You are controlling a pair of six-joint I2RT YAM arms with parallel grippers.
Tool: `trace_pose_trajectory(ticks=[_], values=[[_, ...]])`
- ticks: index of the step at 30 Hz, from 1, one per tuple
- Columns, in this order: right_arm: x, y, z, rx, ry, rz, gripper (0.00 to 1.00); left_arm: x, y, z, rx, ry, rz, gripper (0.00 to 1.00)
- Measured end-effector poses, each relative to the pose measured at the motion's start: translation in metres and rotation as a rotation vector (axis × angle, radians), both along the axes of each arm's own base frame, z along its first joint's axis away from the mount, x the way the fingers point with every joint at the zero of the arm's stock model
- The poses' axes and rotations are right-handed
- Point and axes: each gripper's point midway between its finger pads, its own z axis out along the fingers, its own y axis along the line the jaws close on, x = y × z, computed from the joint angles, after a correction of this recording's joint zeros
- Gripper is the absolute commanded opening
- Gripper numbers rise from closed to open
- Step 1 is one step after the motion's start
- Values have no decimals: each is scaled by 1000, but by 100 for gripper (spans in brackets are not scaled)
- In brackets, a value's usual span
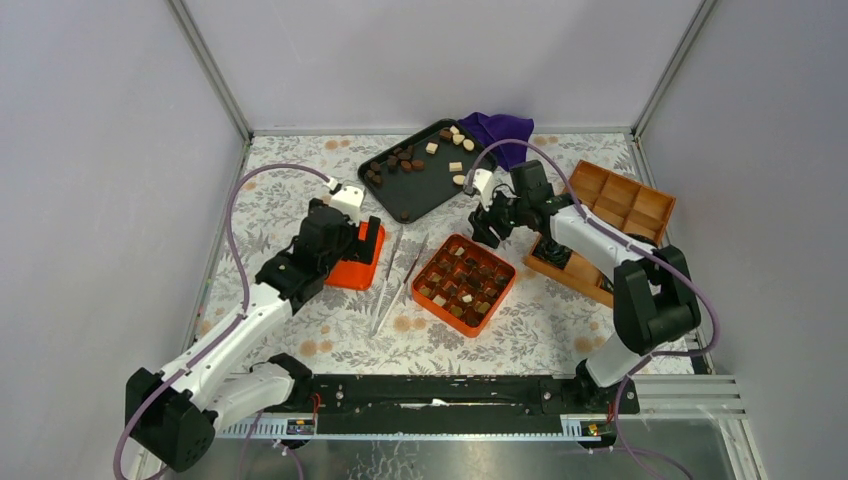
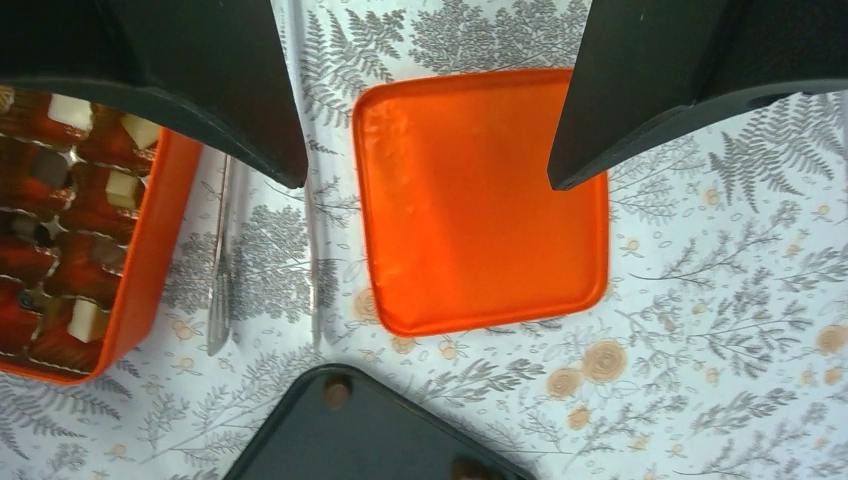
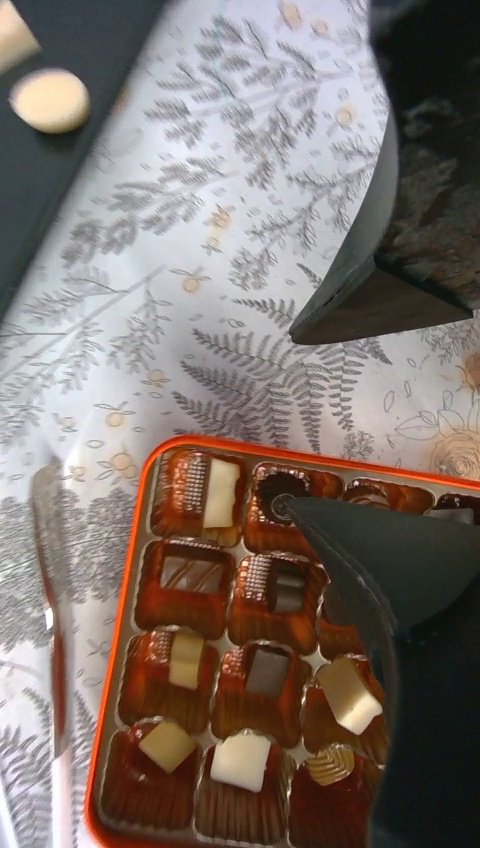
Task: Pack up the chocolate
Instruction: Place the clamp at the center of the board, then pick up the packing box from the center of the board.
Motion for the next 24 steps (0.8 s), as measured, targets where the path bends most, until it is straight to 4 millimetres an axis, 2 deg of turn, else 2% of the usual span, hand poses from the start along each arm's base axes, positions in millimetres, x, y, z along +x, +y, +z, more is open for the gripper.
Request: trace_pose_trajectory(ticks=[2, 7, 10, 18, 24], values=[[0, -3, -14, -38, 43, -22, 61, 3, 6, -2, 12, -1, 16, 99], [-8, -10, -53, -124, 164, -45, 57, 5, 12, 18, -16, -67, 31, 98], [-14, -13, -66, -150, 213, -44, 54, 5, 12, 24, -26, -87, 31, 98], [-23, -4, -77, -176, 242, -34, 23, 5, 12, 22, -23, -84, 31, 98], [-19, 0, -78, -194, 209, -38, 2, 5, 12, 21, -18, -82, 29, 99]])
